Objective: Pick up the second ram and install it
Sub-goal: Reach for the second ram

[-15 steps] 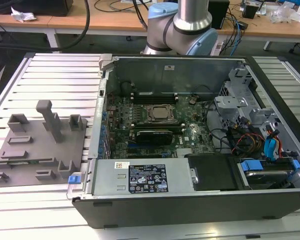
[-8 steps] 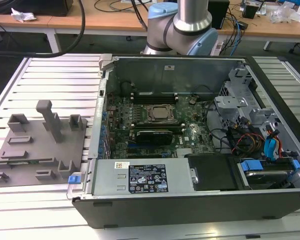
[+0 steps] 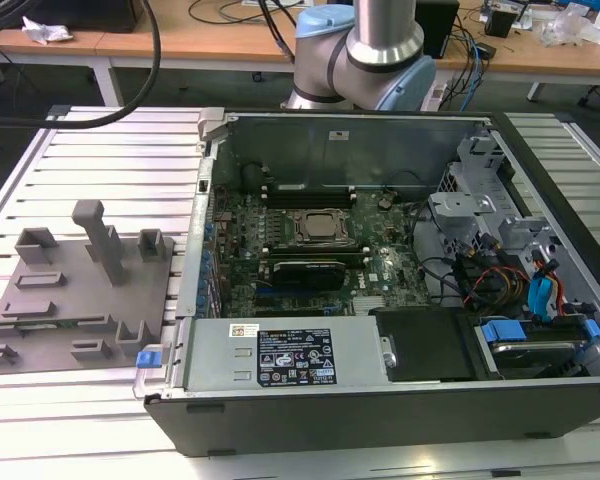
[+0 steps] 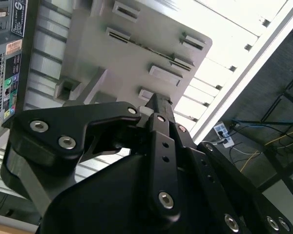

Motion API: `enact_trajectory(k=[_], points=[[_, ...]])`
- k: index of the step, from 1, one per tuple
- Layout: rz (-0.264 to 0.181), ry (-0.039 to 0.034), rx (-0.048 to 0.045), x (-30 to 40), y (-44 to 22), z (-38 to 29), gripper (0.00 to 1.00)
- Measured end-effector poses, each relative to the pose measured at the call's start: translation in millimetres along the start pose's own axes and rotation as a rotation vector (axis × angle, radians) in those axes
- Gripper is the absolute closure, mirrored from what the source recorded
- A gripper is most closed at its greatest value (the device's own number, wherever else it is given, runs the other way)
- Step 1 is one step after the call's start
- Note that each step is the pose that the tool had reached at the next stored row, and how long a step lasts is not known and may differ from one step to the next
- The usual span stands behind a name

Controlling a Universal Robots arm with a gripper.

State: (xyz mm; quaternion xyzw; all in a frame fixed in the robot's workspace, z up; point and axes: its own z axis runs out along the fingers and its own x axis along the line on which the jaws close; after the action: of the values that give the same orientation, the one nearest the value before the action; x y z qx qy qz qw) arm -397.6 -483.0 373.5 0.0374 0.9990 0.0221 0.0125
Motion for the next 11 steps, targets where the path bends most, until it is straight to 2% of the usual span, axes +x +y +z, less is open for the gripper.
enact_trajectory(k=[3, 5, 11], points=[[0.000, 0.0000, -0.0001, 0.8, -6.6, 0.7, 0.89], [0.000, 0.0000, 0.0000, 0.7, -8.6, 0.9, 0.89], [0.000, 0.0000, 0.0000, 0.7, -8.9, 1.0, 0.89]])
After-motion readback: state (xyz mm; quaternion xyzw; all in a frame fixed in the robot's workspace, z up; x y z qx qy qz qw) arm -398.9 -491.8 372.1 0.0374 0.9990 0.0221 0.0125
